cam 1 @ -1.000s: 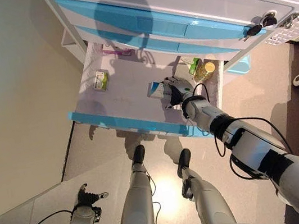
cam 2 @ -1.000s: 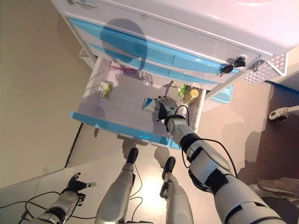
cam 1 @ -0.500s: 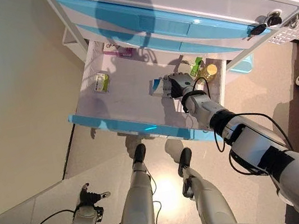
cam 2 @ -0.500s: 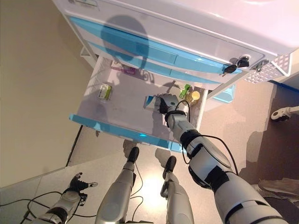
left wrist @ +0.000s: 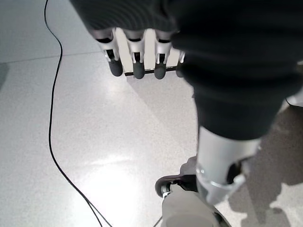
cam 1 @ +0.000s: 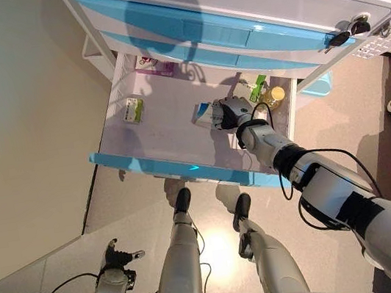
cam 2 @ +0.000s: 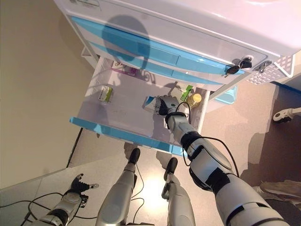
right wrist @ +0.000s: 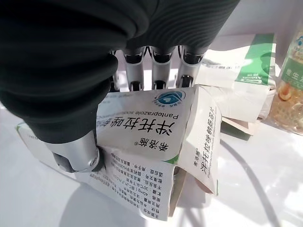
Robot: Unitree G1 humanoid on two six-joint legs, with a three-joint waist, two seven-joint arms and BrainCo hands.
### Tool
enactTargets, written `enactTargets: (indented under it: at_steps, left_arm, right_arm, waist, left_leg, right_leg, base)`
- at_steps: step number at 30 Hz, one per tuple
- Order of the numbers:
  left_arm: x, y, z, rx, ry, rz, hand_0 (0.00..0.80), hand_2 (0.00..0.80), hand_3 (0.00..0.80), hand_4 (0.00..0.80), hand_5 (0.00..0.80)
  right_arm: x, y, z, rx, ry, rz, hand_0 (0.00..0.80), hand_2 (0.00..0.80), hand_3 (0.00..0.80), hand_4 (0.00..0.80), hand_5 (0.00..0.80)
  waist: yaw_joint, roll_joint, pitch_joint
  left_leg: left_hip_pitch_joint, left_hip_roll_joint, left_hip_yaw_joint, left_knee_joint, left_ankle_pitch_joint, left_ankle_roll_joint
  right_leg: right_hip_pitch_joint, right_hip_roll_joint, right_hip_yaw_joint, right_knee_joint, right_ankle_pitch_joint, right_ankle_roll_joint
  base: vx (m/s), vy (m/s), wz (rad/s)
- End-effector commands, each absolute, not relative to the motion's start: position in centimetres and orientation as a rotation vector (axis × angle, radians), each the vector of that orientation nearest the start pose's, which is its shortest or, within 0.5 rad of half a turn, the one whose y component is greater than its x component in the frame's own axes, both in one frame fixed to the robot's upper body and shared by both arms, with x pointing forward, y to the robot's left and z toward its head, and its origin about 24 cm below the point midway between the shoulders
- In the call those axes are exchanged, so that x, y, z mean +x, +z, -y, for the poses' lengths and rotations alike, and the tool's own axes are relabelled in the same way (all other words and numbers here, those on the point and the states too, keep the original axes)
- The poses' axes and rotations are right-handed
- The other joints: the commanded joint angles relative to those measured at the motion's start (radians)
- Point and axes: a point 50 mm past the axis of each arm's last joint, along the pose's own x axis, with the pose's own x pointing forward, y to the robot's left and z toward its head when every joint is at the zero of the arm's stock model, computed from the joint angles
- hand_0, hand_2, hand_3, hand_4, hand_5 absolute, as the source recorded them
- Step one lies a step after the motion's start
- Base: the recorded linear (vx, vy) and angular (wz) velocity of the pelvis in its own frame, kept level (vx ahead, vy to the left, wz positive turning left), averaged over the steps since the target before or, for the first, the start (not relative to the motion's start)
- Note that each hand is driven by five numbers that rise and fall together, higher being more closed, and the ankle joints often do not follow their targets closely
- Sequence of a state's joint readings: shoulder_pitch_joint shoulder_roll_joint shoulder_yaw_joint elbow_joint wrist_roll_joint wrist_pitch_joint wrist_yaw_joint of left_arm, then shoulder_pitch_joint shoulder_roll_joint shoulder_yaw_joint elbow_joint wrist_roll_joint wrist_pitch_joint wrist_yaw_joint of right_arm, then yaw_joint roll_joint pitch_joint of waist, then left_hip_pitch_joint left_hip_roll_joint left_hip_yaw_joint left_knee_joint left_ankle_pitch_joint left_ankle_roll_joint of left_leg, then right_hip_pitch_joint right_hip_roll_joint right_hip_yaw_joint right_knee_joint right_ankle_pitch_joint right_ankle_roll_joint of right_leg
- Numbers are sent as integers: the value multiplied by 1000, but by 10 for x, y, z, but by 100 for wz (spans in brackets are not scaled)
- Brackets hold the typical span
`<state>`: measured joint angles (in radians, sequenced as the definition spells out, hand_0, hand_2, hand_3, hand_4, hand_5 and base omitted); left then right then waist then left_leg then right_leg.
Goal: Open the drawer and pick up the medicine
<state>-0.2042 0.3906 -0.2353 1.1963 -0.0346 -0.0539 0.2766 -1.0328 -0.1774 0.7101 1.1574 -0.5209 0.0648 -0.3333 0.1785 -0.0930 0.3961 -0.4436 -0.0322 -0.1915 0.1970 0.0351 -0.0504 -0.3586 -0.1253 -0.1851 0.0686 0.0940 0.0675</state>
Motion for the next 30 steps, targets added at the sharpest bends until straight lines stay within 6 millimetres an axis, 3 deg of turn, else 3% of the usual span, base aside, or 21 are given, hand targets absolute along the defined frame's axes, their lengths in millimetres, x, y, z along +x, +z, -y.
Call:
enactTargets:
  at_steps: [1,14,24,30]
  left_arm:
    - [176,-111,-289,588,321,-913,0,0,0,0,0]
    - [178,-110,-290,563,339,-898,0,0,0,0,0]
    - [159,-121,-286,544,310,-962,0,0,0,0,0]
    - [130,-133,-286,529,302,-1067,0,0,0,0,0]
  right_arm:
    - [398,97,97,-1385,124,126,800,800,800,800,800]
    - [397,105,101,-1270,98,164,800,800,800,800,800]
    - [380,78,107,-1224,172,134,800,800,800,800,800]
    - [368,58,117,-1217,211,90,800,800,800,800,800]
  waist:
    - [-6,2,19]
    - [-25,1,-15]
    - [-50,1,-115]
    - [-66,13,-202]
  left_leg:
    - [-19,-66,10,-37,16,52]
    - [3,-65,18,-27,3,52]
    - [104,-46,38,-89,4,51]
    - [197,-28,54,-184,27,46]
  right_leg:
    - [-30,-21,39,47,4,49]
    - [-9,-21,48,60,-9,47]
    - [81,-19,55,7,5,59]
    - [151,-9,48,-57,20,69]
  base:
    - [0,0,0]
    - [1,-1,-1]
    - [37,8,-9]
    - [67,15,-4]
